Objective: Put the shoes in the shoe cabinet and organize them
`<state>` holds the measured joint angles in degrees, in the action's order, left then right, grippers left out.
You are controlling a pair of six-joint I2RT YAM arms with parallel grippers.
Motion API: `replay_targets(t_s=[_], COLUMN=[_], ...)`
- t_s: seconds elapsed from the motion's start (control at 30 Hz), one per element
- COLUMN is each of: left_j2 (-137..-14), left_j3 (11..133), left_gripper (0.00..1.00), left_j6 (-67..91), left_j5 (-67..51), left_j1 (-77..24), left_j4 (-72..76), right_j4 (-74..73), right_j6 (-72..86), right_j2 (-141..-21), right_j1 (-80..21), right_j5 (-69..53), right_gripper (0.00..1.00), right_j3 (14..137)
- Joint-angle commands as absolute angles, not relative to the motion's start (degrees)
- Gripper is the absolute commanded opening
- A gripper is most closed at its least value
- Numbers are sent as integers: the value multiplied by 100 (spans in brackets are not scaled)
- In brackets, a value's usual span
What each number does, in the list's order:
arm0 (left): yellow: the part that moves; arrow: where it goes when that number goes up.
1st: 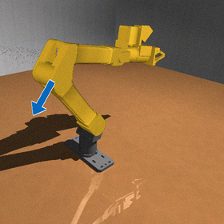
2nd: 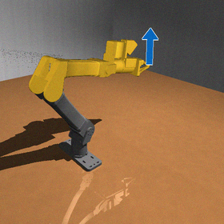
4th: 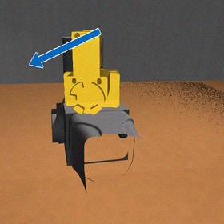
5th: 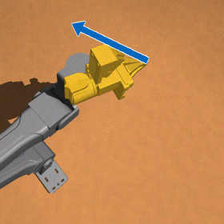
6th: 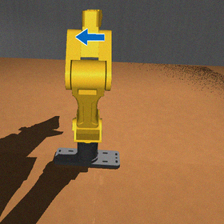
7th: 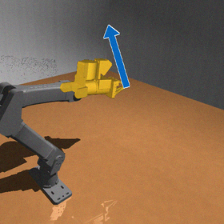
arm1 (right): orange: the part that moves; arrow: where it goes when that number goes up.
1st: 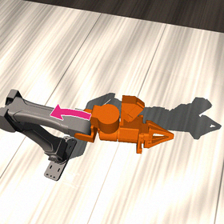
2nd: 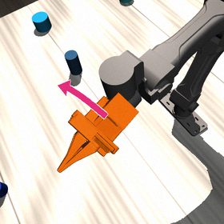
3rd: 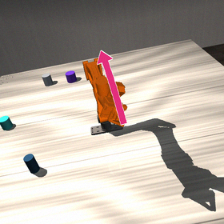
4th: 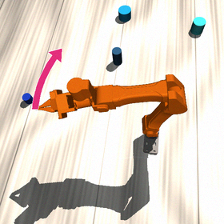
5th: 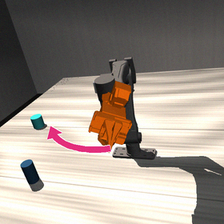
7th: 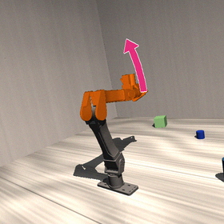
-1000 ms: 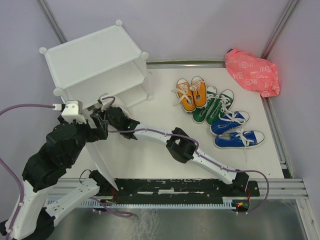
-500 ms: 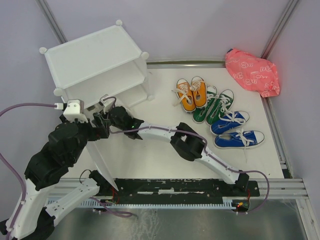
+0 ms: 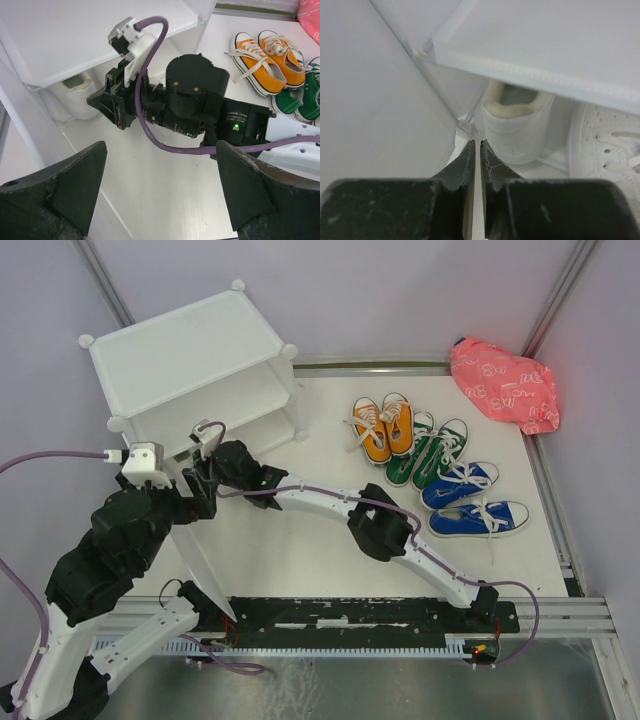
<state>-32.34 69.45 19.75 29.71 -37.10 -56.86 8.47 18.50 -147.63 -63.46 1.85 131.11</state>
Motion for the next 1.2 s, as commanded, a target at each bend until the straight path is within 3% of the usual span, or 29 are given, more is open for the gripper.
replay_targets(t_s=[0.0,0.97,1.17], left_j2=[-3233,-3329,-3361], left_j3=[6920,6671,6679], left_gripper=[96,96,96], left_j6=[2303,2122,2145], left_j5=[2988,3031,2997], left_j1=[-3692,-3695,-3692], left_j4=[-6017,-5795,-5781], right_j4=[543,1672,1666], right_j6=[1949,2155,2220], right_j2=[-15045,-16602,-16448], right_j1=[-6344,-6253,-6248], right_j5=[69,655,442], right_gripper=[14,19,23], right_j3=[13258,15091,14824])
